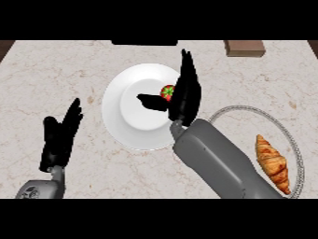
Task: Pick the tomato from the placemat and place it in the plate
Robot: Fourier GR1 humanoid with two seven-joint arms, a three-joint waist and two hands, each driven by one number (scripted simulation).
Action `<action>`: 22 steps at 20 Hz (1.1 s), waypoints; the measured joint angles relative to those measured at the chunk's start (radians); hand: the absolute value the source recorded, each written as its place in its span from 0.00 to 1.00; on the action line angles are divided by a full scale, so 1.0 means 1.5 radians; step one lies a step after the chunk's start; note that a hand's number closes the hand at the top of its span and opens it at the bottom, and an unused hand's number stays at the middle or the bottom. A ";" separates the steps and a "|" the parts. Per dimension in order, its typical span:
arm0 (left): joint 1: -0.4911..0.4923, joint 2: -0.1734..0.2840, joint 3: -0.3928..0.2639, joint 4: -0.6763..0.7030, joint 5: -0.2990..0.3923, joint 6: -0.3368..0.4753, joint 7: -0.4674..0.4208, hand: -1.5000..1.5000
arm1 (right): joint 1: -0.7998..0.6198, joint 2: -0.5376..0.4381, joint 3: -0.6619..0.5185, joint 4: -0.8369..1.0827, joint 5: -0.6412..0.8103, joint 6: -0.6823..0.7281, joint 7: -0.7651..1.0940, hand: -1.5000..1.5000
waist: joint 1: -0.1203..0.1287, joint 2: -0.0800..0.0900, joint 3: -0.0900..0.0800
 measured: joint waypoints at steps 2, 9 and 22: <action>0.002 0.005 0.005 0.003 0.003 -0.006 -0.002 0.50 | 0.019 0.000 0.015 -0.012 -0.024 -0.031 -0.028 0.00 | -0.001 0.001 0.000; 0.023 0.000 0.005 -0.008 -0.002 -0.011 -0.013 0.50 | 0.040 0.001 0.075 -0.011 -0.117 -0.106 -0.129 0.00 | -0.002 0.001 0.000; 0.033 -0.009 0.007 -0.012 -0.012 -0.015 -0.019 0.50 | -0.004 0.000 0.162 0.104 -0.233 -0.186 -0.153 0.00 | 0.000 0.001 -0.001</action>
